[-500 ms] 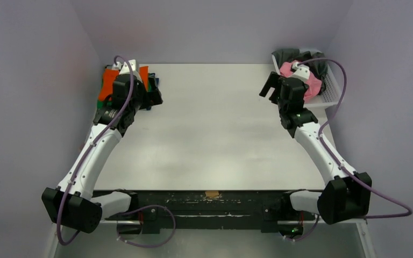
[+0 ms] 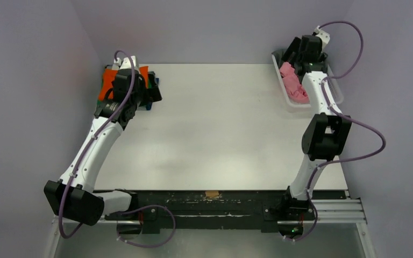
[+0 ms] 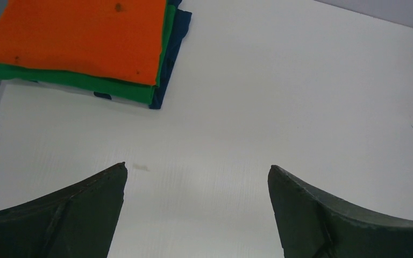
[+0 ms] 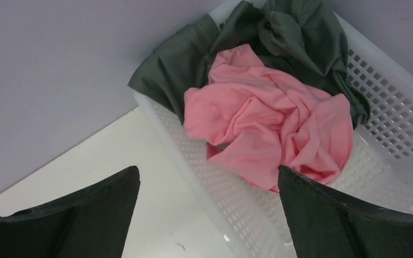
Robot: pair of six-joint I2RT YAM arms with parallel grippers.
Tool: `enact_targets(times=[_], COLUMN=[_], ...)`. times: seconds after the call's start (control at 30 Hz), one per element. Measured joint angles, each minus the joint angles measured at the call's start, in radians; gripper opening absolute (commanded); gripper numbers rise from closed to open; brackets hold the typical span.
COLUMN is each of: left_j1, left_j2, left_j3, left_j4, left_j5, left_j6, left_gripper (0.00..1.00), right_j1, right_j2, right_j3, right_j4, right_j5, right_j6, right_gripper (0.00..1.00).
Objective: Fold and stack the t-shirts
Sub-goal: Grab crumpled tshirt from bin with the right arm
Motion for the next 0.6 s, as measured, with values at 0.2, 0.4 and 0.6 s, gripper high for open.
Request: enact_targets(times=[0.2,0.4,0.6], left_j1=[0.000,0.000,0.000], left_j2=[0.068,0.084,0.084], left_j3=[0.069,0.074,0.074], left_j4=[-0.056,-0.110,-0.116], left_j5=[-0.003,0.001,0.005], left_j6=[-0.028,-0.061,-0.084], left_gripper=[1.00,1.00,1.00], right_j1=[-0.069,-0.102,-0.109], right_j2=[0.277,0.393,0.403], right_j3=[0.278,0.298,0.242], right_j4=[-0.091,-0.115,-0.096], right_j5=[-0.023,-0.048,-0.119], right_j6=[0.020,0.050,0.048], right_gripper=[0.91,0.84,0.40])
